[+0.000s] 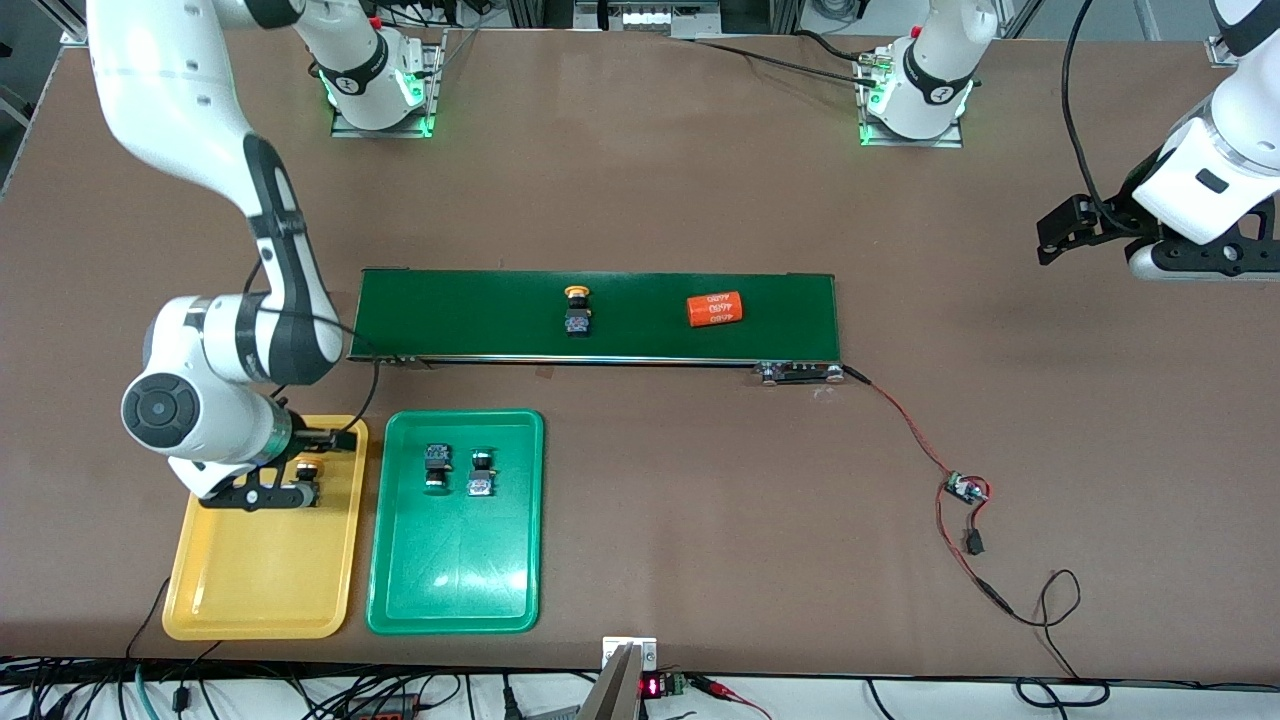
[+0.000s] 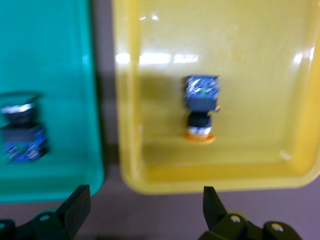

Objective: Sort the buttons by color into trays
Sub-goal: 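Return the right gripper to the belt and grasp another orange-cap button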

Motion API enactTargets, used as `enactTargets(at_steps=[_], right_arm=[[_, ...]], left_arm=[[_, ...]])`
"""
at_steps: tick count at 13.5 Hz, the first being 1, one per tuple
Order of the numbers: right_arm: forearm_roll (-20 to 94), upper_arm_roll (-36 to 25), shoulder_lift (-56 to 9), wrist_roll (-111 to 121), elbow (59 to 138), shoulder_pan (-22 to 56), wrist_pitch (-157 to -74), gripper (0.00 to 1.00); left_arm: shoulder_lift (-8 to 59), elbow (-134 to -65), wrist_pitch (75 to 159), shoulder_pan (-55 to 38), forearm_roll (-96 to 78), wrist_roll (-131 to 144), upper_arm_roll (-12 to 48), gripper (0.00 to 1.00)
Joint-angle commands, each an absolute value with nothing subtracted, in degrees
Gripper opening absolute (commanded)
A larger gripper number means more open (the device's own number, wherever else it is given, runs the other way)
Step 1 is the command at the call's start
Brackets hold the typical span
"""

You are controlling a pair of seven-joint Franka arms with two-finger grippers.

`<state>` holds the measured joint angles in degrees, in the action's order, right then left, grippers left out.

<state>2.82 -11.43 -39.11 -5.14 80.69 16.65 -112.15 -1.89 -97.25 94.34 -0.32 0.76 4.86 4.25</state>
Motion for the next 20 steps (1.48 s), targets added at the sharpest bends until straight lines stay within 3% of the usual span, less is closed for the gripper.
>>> enactTargets(at_steps=[1,13,20], right_arm=[[3.16,-11.34,-35.6,-10.53,83.32,21.43,-107.59,1.0],[3.6,-11.34,-20.75,-25.13,102.73,38.31,-108.1,1.0],[10.37,-11.34,-20.13,-28.82,108.02,42.71,-116.37,1.0]], left_arm=[[-2.02,-96.42,93.43,-0.79,-0.09,3.69,4.13,1.0],[-2.02,-96.42,92.73,-0.79,-0.18,3.69,4.13,1.0],[-2.02,-96.33,92.72,-0.79,-0.18,3.69,4.13,1.0]])
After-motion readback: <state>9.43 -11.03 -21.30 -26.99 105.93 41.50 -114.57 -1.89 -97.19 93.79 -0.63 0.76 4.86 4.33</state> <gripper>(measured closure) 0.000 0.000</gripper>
